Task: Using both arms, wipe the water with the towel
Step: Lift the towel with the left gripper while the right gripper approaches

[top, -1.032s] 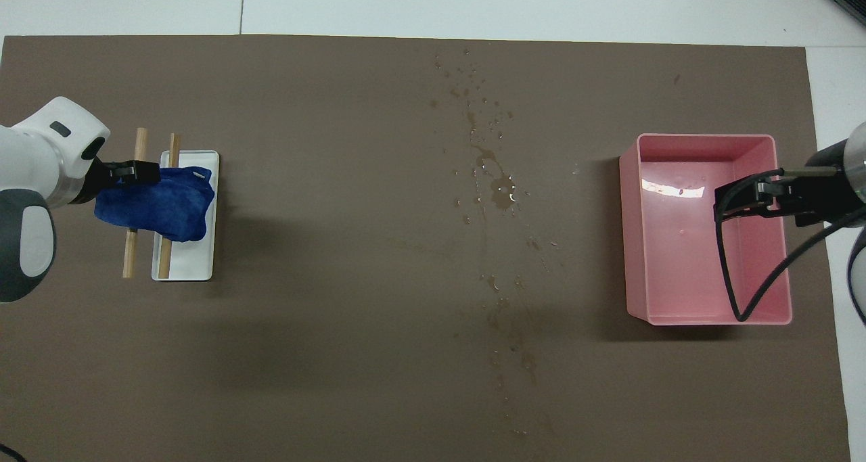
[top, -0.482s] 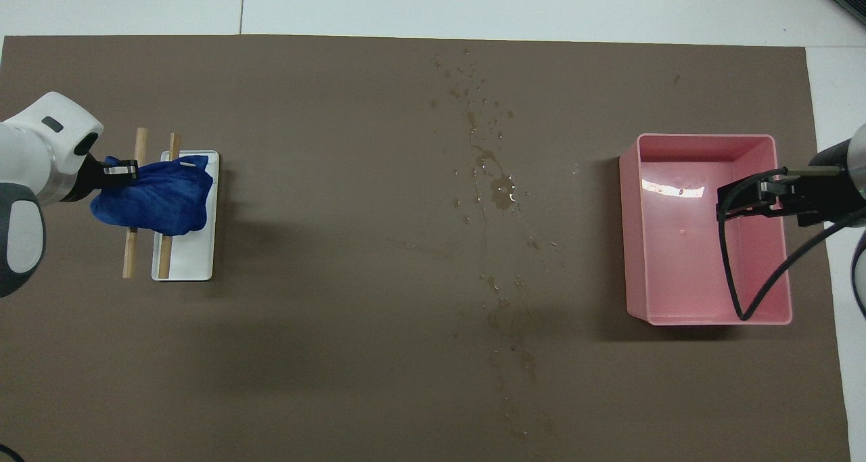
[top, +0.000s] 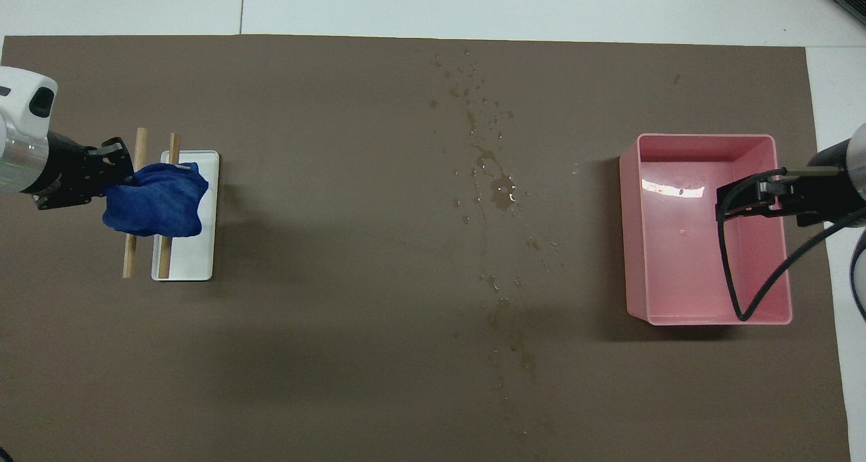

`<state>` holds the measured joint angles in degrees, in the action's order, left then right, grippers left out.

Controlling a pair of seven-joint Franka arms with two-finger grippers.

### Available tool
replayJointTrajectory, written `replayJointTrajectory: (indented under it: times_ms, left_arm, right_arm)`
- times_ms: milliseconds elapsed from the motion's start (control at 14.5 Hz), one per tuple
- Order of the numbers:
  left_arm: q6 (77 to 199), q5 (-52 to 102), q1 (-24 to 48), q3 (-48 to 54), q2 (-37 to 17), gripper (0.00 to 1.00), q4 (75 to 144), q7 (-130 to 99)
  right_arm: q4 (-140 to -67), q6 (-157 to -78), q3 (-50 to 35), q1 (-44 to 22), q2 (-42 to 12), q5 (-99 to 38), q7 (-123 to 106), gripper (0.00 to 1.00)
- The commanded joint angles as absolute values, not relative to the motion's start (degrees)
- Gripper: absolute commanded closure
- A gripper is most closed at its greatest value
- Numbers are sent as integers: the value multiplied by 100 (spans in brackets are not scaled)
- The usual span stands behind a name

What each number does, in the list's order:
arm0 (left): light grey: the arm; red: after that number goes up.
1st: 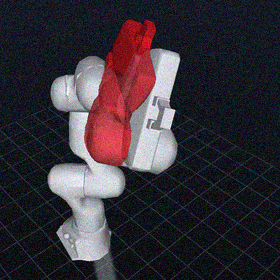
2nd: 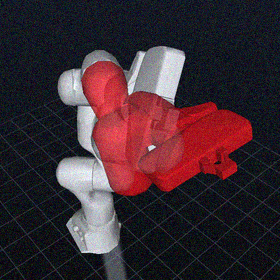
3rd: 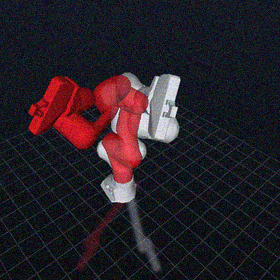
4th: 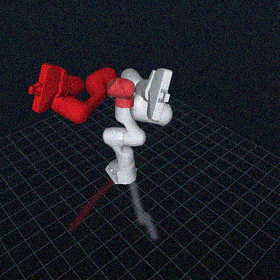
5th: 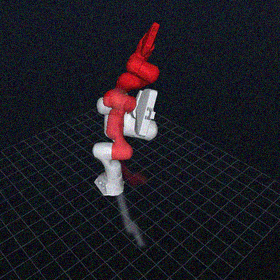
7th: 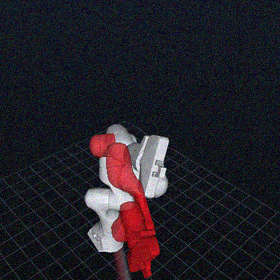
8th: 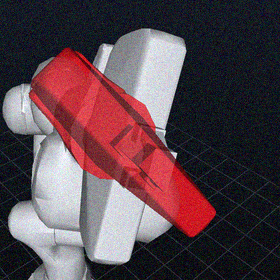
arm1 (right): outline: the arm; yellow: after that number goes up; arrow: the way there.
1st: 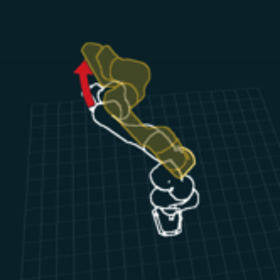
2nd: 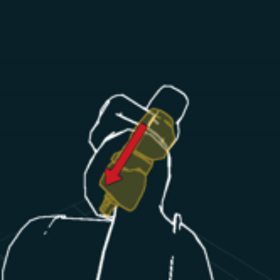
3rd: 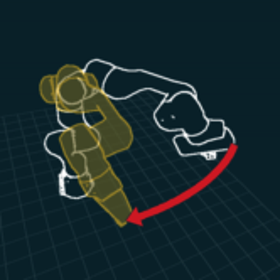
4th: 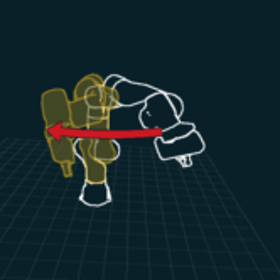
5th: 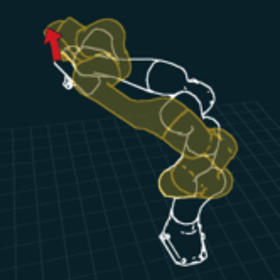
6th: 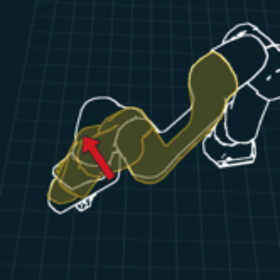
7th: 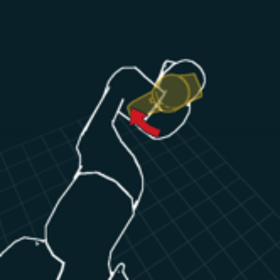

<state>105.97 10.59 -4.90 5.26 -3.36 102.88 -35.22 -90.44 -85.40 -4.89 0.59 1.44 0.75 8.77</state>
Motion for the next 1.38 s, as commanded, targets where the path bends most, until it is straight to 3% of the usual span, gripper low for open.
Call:
replayJointTrajectory:
  times_ms: [0, 551, 895, 1308]
  left_arm:
    - [10039, 1747, -466, 518, -185, 100, 10204, -4654]
    - [9668, 3268, -325, 993, 61, 100, 10195, -8363]
    - [10483, 4226, -325, 1475, 123, 100, 10222, -10139]
    - [11171, 4324, -106, 1977, 141, 100, 10248, -11003]
  right_arm:
    - [-9132, -8578, -536, 79, 255, -376, 939, 0]
    - [-9026, -8885, -1335, -148, 246, -1116, 4274, 0]
    - [-9044, -9789, -1433, -982, 211, -1731, 7034, 0]
    - [-9149, -10914, -1433, -1721, 62, -2294, 9674, 1]
